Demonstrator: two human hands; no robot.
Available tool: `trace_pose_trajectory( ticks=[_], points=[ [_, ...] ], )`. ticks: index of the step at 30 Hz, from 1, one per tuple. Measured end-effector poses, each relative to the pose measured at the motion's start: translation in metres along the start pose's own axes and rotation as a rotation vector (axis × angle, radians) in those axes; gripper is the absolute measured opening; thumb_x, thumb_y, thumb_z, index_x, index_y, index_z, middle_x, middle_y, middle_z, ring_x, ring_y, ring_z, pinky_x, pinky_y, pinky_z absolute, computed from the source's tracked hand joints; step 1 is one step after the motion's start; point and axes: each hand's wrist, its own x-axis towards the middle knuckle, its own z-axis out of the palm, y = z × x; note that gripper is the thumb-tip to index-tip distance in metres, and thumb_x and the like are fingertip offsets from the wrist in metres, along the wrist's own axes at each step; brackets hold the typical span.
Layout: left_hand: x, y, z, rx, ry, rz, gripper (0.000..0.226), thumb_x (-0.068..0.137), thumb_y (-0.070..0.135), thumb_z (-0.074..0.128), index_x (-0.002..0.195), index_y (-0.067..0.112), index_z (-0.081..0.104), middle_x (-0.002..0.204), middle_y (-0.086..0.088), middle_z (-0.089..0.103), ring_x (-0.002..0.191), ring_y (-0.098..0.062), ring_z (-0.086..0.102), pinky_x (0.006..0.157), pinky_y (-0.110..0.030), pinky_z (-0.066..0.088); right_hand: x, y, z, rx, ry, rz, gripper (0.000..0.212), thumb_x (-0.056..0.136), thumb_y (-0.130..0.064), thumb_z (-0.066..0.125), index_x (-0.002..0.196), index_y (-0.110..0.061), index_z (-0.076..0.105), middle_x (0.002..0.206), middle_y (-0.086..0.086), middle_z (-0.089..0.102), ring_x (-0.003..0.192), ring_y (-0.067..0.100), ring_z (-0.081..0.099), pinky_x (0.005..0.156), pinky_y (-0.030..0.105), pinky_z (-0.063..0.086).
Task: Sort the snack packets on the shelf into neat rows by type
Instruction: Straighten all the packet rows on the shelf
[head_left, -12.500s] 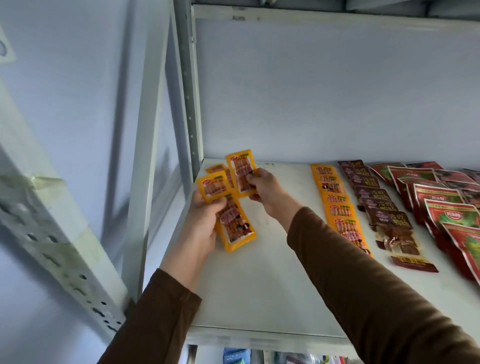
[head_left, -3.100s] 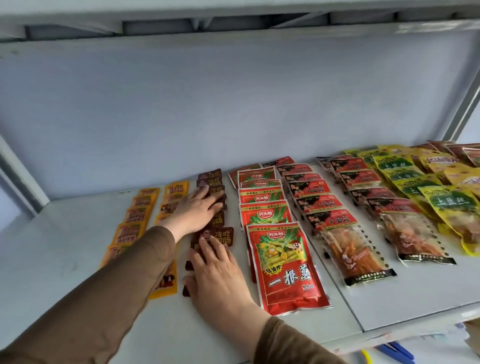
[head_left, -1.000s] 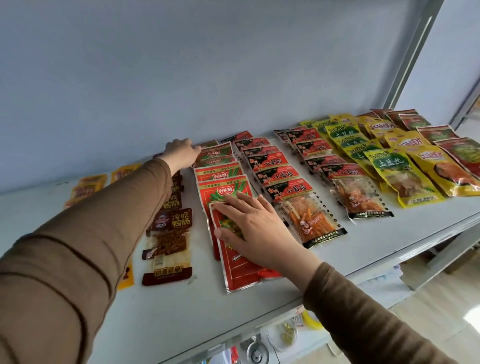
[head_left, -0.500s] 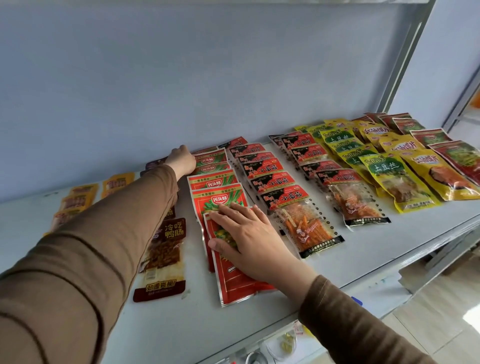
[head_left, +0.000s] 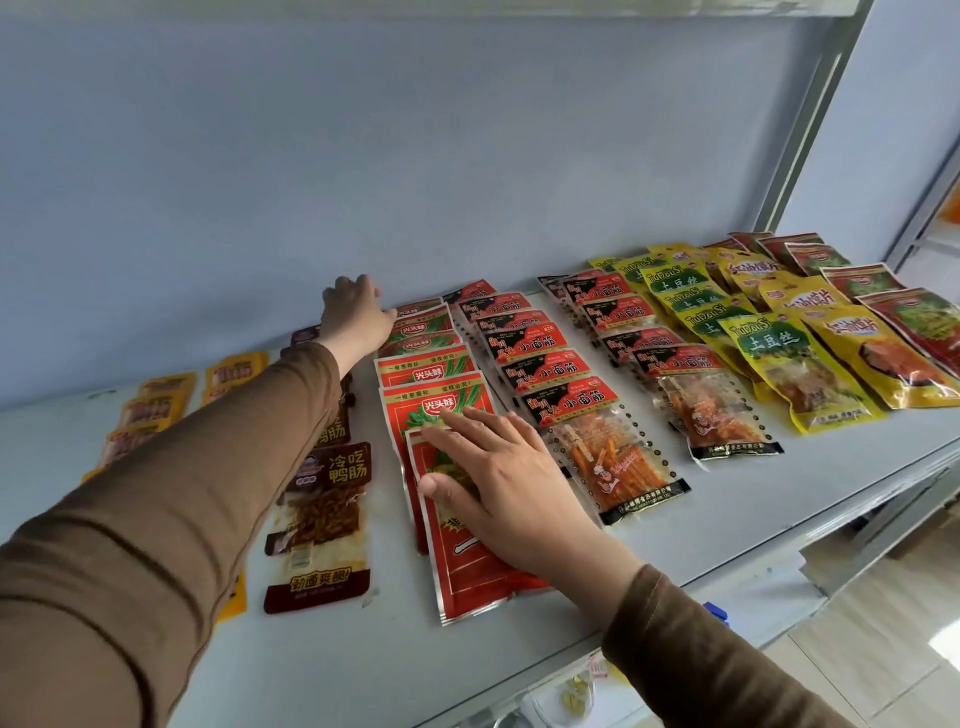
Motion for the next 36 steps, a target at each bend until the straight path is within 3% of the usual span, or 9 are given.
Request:
trace_pose_trajectory(
  ticks=[3, 6, 8, 11, 14, 19, 22, 28, 36],
  points=[
    [-0.019, 0.011, -0.022, -0.132, 0.019, 0.262, 0.032, 0.1, 0.038, 0.057, 0.125, 0.018, 0.059, 0.134, -0.008, 0.053, 0.127, -0.025, 0.047, 0.099, -0.037, 0.043, -0.009, 0.001, -0.01, -0.053, 0.093, -0.016, 0.065, 0.096, -0.076, 0.018, 0.142, -0.039, 0.047, 0.148, -0.013, 0.049, 0.14, 0.013, 0.038, 0.118, 0.047, 0.025],
    [-0.052, 0.018, -0.039, -0.084, -0.203, 0.47, 0.042, 0.092, 0.059, 0.05, 0.115, 0.027, 0.065, 0.112, 0.012, 0.062, 0.099, -0.008, 0.058, 0.08, -0.025, 0.05, -0.022, 0.004, -0.013, -0.118, 0.027, -0.061, 0.067, 0.094, -0.079, 0.022, 0.142, -0.039, 0.046, 0.15, -0.012, 0.046, 0.141, 0.014, 0.035, 0.119, 0.047, 0.024],
    [-0.074, 0.019, -0.037, 0.113, -0.323, 0.503, 0.048, 0.09, 0.067, 0.049, 0.12, 0.032, 0.062, 0.112, 0.017, 0.057, 0.102, -0.009, 0.056, 0.077, -0.027, 0.046, -0.029, 0.004, -0.01, -0.152, -0.052, -0.102, 0.071, 0.092, -0.08, 0.021, 0.147, -0.039, 0.039, 0.154, -0.011, 0.041, 0.144, 0.015, 0.031, 0.121, 0.047, 0.017],
    [-0.092, 0.019, -0.022, 0.254, -0.31, 0.484, 0.037, 0.097, 0.057, 0.052, 0.121, 0.03, 0.057, 0.113, 0.017, 0.055, 0.104, -0.012, 0.054, 0.088, -0.037, 0.048, -0.033, 0.002, -0.003, -0.162, -0.115, -0.131, 0.071, 0.093, -0.079, 0.021, 0.151, -0.04, 0.031, 0.159, -0.011, 0.034, 0.148, 0.014, 0.025, 0.124, 0.048, 0.012],
    [-0.098, 0.02, -0.016, 0.144, -0.272, 0.429, 0.016, 0.101, 0.042, 0.054, 0.099, 0.026, 0.057, 0.102, 0.007, 0.065, 0.085, -0.013, 0.06, 0.07, -0.034, 0.048, -0.034, 0.001, 0.0, -0.153, -0.114, -0.137, 0.07, 0.093, -0.079, 0.023, 0.151, -0.041, 0.029, 0.159, -0.012, 0.032, 0.148, 0.014, 0.024, 0.124, 0.046, 0.011],
    [-0.098, 0.019, -0.017, 0.1, -0.253, 0.416, 0.019, 0.102, 0.038, 0.053, 0.086, 0.027, 0.053, 0.092, 0.005, 0.064, 0.071, -0.01, 0.056, 0.055, -0.03, 0.038, -0.035, 0.0, -0.003, -0.132, -0.133, -0.147, 0.071, 0.092, -0.079, 0.025, 0.153, -0.043, 0.026, 0.161, -0.013, 0.029, 0.149, 0.012, 0.022, 0.123, 0.049, 0.013],
    [-0.099, 0.022, -0.019, 0.104, -0.203, 0.409, 0.017, 0.102, 0.041, 0.053, 0.094, 0.026, 0.055, 0.095, 0.008, 0.063, 0.078, -0.013, 0.06, 0.059, -0.032, 0.045, -0.036, 0.004, -0.014, -0.071, -0.063, -0.127, 0.069, 0.094, -0.078, 0.026, 0.152, -0.041, 0.031, 0.159, -0.012, 0.032, 0.149, 0.012, 0.023, 0.123, 0.048, 0.014],
    [-0.103, 0.058, -0.022, 0.02, -0.087, 0.509, 0.016, 0.099, 0.041, 0.055, 0.107, 0.028, 0.06, 0.11, 0.011, 0.057, 0.096, -0.009, 0.051, 0.067, -0.027, 0.036, -0.041, 0.066, -0.061, -0.046, 0.106, 0.007, 0.056, 0.101, -0.061, 0.028, 0.142, -0.03, 0.052, 0.146, -0.011, 0.05, 0.134, 0.012, 0.043, 0.109, 0.045, 0.041],
    [-0.062, 0.127, 0.014, 0.141, -0.201, 0.368, 0.045, 0.102, 0.041, 0.052, 0.142, 0.022, 0.05, 0.15, -0.006, 0.048, 0.138, -0.026, 0.042, 0.108, -0.039, 0.036, -0.028, 0.123, -0.059, -0.176, -0.098, -0.093, 0.05, 0.104, -0.051, 0.029, 0.152, -0.037, 0.034, 0.161, -0.009, 0.031, 0.15, 0.015, 0.02, 0.124, 0.045, 0.014]
  ],
)
